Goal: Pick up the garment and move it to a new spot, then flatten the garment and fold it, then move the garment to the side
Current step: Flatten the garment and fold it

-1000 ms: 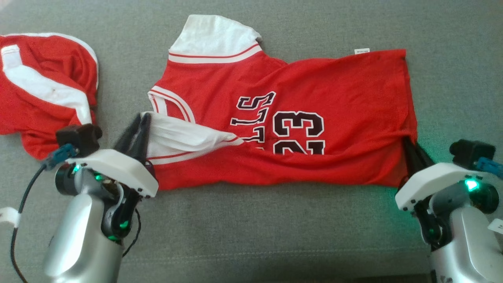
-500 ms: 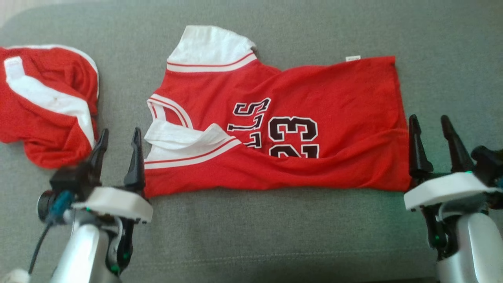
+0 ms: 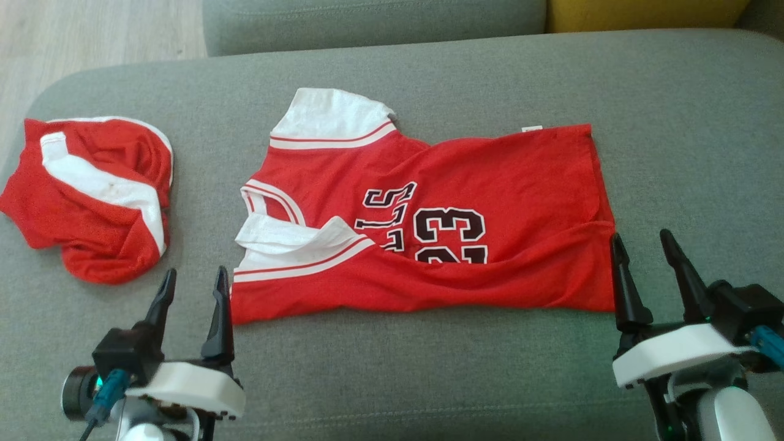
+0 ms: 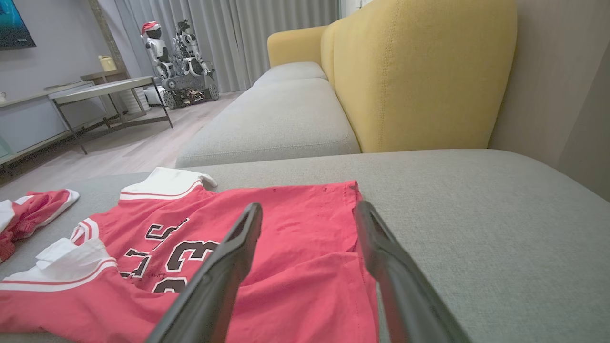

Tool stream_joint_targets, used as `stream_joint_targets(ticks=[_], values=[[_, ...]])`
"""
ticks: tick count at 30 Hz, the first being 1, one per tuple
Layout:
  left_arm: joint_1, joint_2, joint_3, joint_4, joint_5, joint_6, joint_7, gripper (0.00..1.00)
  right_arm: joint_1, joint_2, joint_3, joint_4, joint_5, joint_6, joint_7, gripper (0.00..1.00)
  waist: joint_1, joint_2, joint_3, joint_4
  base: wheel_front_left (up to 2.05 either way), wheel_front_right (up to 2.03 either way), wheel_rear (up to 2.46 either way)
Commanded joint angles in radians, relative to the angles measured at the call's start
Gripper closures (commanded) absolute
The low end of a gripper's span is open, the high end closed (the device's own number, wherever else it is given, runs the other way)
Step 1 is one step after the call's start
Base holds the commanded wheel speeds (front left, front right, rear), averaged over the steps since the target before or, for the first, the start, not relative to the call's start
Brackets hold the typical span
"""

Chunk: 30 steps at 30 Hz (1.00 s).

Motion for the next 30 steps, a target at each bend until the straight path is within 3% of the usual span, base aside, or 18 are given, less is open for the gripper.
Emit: stream_joint_targets(ticks=[1,13,17,30], values=[[-0.027,0.022,0.032,-0.042,0.005,0.004,0.009,0.00,-0.017,-0.006,0.023,-0.043,0.001,-0.001,0.012,0.00,0.0000,-0.0001,-0.007,-0.001,0.00,0.00,0.00],[-0.030,0.031,0.015,-0.063,0.001,0.004,0.042,0.00,-0.003,-0.004,0.019,-0.051,0.000,-0.001,0.044,0.00,0.0000,-0.0001,-0.010,0.006,0.00,0.00,0.00],[-0.072,0.032,-0.008,-0.056,0.004,-0.018,0.042,0.00,-0.011,-0.004,0.012,-0.047,0.004,-0.001,0.055,0.00,0.0000,-0.0001,0.008,0.015,0.00,0.00,0.00],[-0.227,-0.009,-0.046,0.198,-0.085,-0.104,0.140,0.00,-0.083,-0.004,-0.053,0.089,-0.021,-0.001,0.163,0.00,0.0000,-0.0001,0.166,0.027,0.00,0.00,0.00]])
